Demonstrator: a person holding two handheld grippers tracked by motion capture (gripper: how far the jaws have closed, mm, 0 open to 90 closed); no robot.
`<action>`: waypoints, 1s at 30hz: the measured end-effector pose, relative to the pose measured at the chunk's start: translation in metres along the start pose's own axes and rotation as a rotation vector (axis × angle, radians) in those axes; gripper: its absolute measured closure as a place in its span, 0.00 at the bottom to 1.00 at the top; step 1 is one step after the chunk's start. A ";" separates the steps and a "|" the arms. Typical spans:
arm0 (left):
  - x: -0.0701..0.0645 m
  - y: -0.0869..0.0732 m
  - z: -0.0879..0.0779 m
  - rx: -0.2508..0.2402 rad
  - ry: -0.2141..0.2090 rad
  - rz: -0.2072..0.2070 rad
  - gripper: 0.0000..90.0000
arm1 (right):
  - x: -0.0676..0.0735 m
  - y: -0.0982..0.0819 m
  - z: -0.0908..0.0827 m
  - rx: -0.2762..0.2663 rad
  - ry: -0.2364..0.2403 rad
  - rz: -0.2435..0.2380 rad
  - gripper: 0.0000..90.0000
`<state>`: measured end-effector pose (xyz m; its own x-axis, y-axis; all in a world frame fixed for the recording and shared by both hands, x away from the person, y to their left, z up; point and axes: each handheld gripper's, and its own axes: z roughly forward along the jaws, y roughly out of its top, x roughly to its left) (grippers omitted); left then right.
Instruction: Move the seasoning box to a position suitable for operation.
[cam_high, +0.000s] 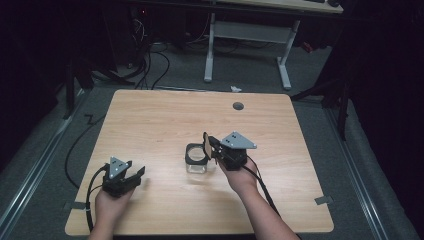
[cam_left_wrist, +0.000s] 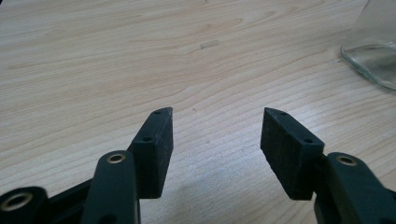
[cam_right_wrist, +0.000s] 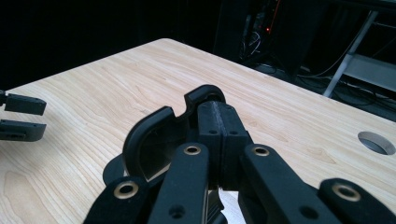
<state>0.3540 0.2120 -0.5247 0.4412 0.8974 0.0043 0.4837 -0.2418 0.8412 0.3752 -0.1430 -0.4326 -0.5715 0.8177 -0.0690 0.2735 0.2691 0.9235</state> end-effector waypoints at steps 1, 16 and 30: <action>0.000 0.000 0.000 0.000 0.000 0.000 0.50 | 0.001 0.000 0.000 0.001 -0.002 0.001 1.00; 0.000 0.000 0.000 0.001 0.000 -0.001 0.50 | 0.009 -0.001 0.009 0.018 0.008 -0.025 1.00; 0.001 0.000 -0.001 -0.002 -0.001 -0.005 0.50 | 0.020 -0.011 0.025 0.066 0.030 -0.041 1.00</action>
<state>0.3539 0.2136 -0.5244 0.4397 0.8981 -0.0007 0.4844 -0.2365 0.8422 0.3803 -0.1164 -0.4536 -0.6062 0.7898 -0.0934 0.2991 0.3352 0.8934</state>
